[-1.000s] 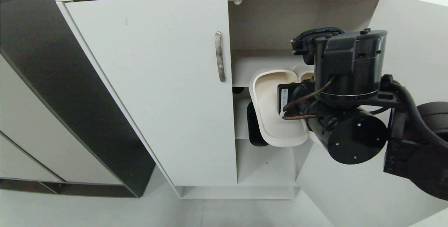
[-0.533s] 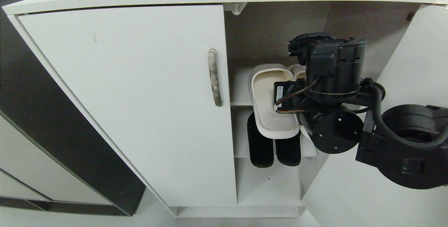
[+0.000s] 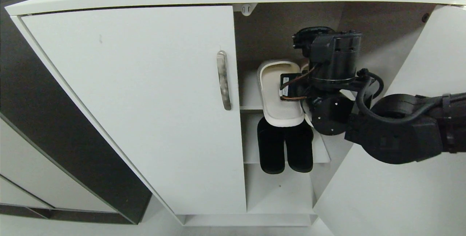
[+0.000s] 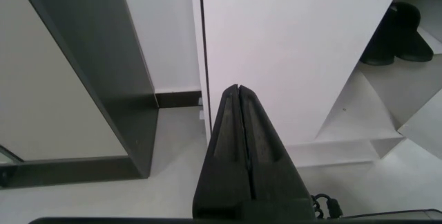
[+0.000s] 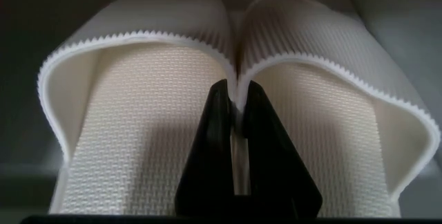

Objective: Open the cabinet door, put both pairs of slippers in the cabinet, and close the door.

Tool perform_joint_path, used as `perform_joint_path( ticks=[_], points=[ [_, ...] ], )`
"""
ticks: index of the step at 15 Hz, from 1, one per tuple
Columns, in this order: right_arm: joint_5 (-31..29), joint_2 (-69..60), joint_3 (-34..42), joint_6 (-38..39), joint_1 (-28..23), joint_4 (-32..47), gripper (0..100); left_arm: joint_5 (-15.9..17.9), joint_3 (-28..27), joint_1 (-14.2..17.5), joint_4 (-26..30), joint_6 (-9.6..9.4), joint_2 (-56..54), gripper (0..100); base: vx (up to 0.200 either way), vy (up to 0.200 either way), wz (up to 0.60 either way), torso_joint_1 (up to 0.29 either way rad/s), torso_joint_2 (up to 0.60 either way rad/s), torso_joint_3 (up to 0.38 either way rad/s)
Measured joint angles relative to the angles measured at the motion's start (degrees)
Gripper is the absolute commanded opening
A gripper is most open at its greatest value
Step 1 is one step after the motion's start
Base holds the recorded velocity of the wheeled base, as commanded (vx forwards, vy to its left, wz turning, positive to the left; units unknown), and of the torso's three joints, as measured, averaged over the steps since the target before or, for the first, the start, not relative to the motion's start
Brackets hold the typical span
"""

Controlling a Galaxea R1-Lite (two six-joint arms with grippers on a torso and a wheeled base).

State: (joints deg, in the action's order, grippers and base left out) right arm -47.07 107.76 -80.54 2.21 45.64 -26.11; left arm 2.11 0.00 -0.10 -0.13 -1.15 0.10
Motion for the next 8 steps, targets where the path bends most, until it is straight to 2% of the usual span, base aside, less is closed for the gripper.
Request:
perform_joint_path(
  ticks=[5, 8],
  points=[
    [1.34, 4.89, -8.55, -1.58, -3.19, 1.62, 0, 0.0, 0.0, -0.01, -0.02, 0.11, 0.0, 0, 0.0, 0.0, 0.0, 0.0, 0.0, 0.0],
    [2.54, 6.66, -10.56, -1.61, -4.24, 2.28, 0, 0.0, 0.0, 0.0, -0.02, 0.11, 0.0, 0, 0.0, 0.0, 0.0, 0.0, 0.0, 0.0]
  ],
)
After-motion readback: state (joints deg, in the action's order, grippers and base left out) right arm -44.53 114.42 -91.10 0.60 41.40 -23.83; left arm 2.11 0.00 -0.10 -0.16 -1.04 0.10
